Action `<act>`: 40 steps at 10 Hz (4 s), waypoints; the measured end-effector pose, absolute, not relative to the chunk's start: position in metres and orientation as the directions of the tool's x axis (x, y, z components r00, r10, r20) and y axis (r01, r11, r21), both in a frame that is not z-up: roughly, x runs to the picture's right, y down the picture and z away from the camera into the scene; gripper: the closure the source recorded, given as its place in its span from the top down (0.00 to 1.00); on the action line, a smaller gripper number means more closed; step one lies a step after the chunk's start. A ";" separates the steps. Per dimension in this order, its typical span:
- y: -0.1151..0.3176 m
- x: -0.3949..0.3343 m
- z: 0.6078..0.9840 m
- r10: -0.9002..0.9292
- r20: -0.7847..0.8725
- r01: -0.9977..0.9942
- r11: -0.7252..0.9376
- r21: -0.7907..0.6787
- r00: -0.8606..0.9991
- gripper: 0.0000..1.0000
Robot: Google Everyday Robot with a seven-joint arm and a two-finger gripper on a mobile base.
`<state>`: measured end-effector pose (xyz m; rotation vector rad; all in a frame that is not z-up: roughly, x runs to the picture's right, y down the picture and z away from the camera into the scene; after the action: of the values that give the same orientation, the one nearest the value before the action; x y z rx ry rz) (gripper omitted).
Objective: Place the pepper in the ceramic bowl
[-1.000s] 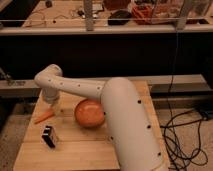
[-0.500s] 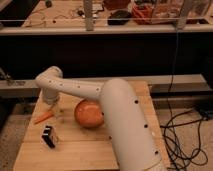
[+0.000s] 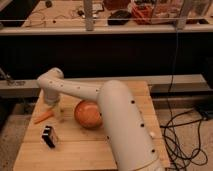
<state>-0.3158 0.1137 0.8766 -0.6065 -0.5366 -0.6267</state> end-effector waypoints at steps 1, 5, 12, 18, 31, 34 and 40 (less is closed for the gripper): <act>0.115 -0.316 0.879 -0.370 0.622 0.670 0.652 -0.356 0.690 0.80; 0.116 -0.314 0.888 -0.358 0.624 0.662 0.657 -0.361 0.695 0.78; 0.125 -0.318 0.898 -0.348 0.631 0.660 0.659 -0.361 0.693 0.28; 0.104 -0.303 0.876 -0.356 0.624 0.656 0.668 -0.350 0.696 0.04; 0.061 -0.202 0.852 -0.278 0.604 0.564 0.746 -0.353 0.746 0.04; 0.065 -0.177 0.850 -0.253 0.594 0.539 0.757 -0.371 0.764 0.04; 0.078 -0.150 0.849 -0.220 0.577 0.506 0.765 -0.398 0.786 0.04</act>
<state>-0.1495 0.0783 0.8488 -0.5738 -0.5329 -0.4151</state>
